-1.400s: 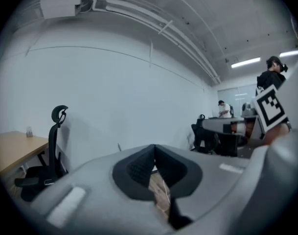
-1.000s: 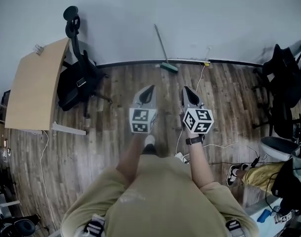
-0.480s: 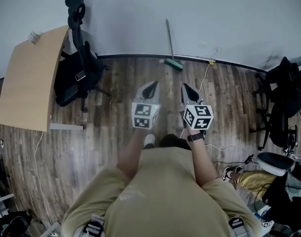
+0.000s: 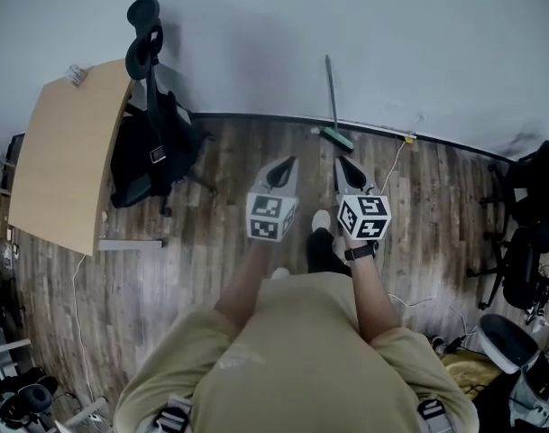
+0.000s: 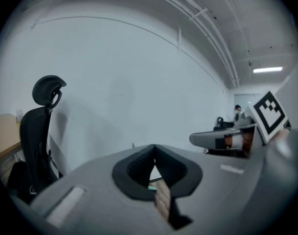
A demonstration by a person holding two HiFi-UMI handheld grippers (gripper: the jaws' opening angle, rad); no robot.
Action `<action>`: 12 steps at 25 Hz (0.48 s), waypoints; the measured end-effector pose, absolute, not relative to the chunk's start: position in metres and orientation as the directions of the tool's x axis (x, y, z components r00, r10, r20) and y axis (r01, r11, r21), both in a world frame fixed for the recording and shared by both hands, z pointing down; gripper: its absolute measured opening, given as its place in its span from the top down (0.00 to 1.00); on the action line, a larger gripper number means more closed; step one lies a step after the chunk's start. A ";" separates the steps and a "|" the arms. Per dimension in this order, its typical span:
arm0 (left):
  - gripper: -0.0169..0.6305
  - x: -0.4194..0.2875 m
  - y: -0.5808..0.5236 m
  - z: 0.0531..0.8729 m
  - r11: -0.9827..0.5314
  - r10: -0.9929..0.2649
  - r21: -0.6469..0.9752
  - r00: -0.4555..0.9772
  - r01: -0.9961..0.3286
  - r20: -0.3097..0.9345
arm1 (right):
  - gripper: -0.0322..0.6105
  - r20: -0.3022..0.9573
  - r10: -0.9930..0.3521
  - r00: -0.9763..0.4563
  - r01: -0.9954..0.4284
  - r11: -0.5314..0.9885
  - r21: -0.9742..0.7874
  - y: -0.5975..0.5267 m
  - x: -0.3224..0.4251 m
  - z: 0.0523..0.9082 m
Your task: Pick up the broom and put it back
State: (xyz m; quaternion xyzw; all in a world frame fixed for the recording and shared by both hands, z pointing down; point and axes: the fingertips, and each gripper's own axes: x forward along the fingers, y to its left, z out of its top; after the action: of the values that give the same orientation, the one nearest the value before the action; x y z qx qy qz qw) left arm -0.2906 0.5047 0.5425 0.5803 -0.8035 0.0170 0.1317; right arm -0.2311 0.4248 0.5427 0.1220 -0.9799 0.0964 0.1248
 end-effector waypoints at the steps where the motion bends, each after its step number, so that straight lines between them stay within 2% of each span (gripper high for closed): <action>1: 0.97 -0.298 0.486 0.542 0.322 -0.928 0.118 -0.288 -0.939 0.235 | 0.92 0.257 -0.213 -0.943 -0.260 0.952 -0.162 0.406 -0.242 0.540; 8: 0.97 -0.359 0.361 0.509 0.335 -0.925 0.092 -0.308 -0.938 0.221 | 0.92 0.161 -0.207 -0.965 -0.237 0.951 -0.199 0.263 -0.309 0.504; 12: 0.97 -0.389 0.298 0.516 0.359 -0.910 0.083 -0.328 -0.930 0.254 | 0.92 0.165 -0.217 -0.962 -0.252 0.939 -0.235 0.189 -0.332 0.512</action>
State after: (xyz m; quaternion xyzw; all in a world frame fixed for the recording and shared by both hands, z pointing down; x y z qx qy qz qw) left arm -0.3886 0.2979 0.5164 0.5650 -0.8140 0.0386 0.1295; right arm -0.3321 0.1888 0.5118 0.1195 -0.9822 0.1277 0.0684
